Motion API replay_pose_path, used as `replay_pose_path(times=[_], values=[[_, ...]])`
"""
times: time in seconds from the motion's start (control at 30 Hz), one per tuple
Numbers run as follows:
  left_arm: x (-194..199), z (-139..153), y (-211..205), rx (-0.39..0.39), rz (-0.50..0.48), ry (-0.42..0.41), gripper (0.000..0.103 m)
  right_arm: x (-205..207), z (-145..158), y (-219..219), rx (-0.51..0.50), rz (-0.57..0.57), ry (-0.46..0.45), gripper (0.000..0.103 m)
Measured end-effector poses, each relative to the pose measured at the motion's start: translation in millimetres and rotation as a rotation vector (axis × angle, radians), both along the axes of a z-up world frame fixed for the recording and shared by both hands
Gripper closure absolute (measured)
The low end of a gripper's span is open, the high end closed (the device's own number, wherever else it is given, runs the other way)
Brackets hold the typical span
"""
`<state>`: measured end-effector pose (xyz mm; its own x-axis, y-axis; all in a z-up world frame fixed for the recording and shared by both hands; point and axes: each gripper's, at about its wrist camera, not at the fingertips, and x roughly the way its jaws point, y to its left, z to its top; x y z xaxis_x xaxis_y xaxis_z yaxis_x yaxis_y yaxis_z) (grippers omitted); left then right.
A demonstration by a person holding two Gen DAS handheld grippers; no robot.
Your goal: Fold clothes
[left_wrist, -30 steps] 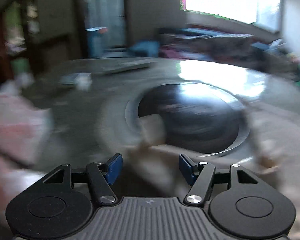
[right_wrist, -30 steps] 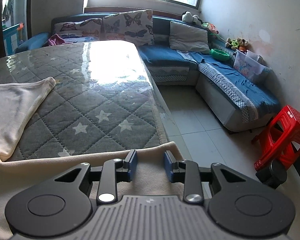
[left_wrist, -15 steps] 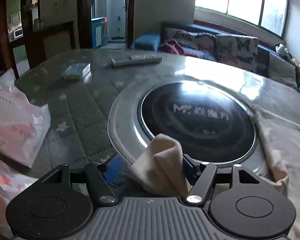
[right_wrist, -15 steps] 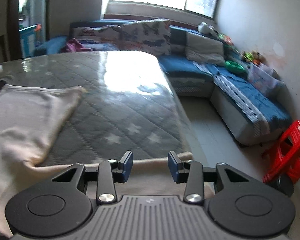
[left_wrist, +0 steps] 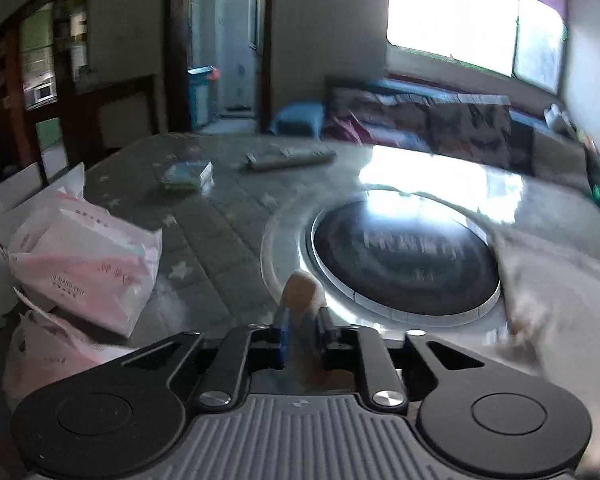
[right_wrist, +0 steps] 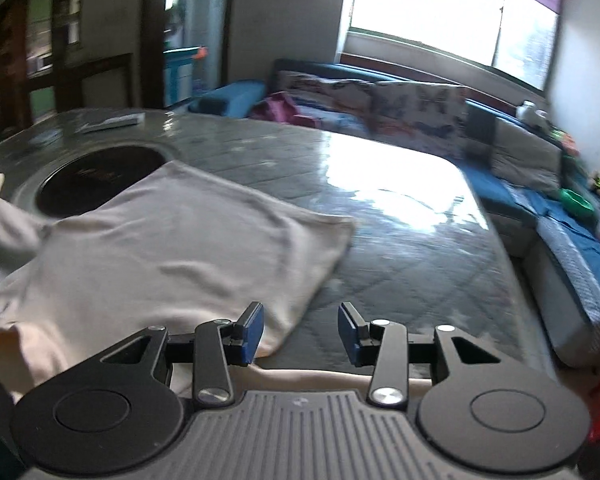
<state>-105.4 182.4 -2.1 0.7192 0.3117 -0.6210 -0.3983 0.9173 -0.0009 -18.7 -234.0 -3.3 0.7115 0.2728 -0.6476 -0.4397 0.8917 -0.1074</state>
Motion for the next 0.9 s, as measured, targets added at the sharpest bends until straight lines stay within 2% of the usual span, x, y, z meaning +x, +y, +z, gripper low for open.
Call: replay_pose_path(times=[0.07, 0.2, 0.37, 0.43, 0.6, 0.67, 0.7, 0.73, 0.77, 0.87, 0.9], values=[[-3, 0, 3, -0.008, 0.006, 0.019, 0.061, -2, 0, 4, 0.005, 0.022, 0.007, 0.062], [2, 0, 13, -0.087, 0.014, 0.021, 0.046, -8, 2, 11, 0.020, 0.066, 0.021, 0.062], [13, 1, 19, -0.145, 0.045, 0.015, 0.046, -15, 3, 20, 0.039, 0.120, 0.039, 0.062], [17, 6, 16, -0.140, 0.034, 0.002, 0.046, -18, 4, 24, 0.046, 0.141, 0.046, 0.062], [42, 4, 13, -0.150, 0.048, 0.060, 0.045, -31, 7, 63, 0.067, 0.335, 0.069, 0.061], [53, -2, 16, -0.156, 0.071, 0.112, 0.047, -35, 8, 81, 0.076, 0.409, 0.083, 0.061], [59, -6, 18, -0.158, 0.083, 0.140, 0.054, -37, 8, 90, 0.078, 0.444, 0.091, 0.061], [62, -9, 20, -0.165, 0.089, 0.160, 0.062, -40, 7, 98, 0.079, 0.478, 0.099, 0.061], [64, -13, 23, -0.177, 0.090, 0.175, 0.078, -42, 7, 106, 0.080, 0.511, 0.108, 0.061], [61, -12, 28, -0.198, 0.074, 0.152, 0.094, -52, -1, 134, 0.064, 0.613, 0.133, 0.061], [57, -7, 28, -0.208, 0.059, 0.117, 0.094, -57, -5, 142, 0.057, 0.644, 0.146, 0.061]])
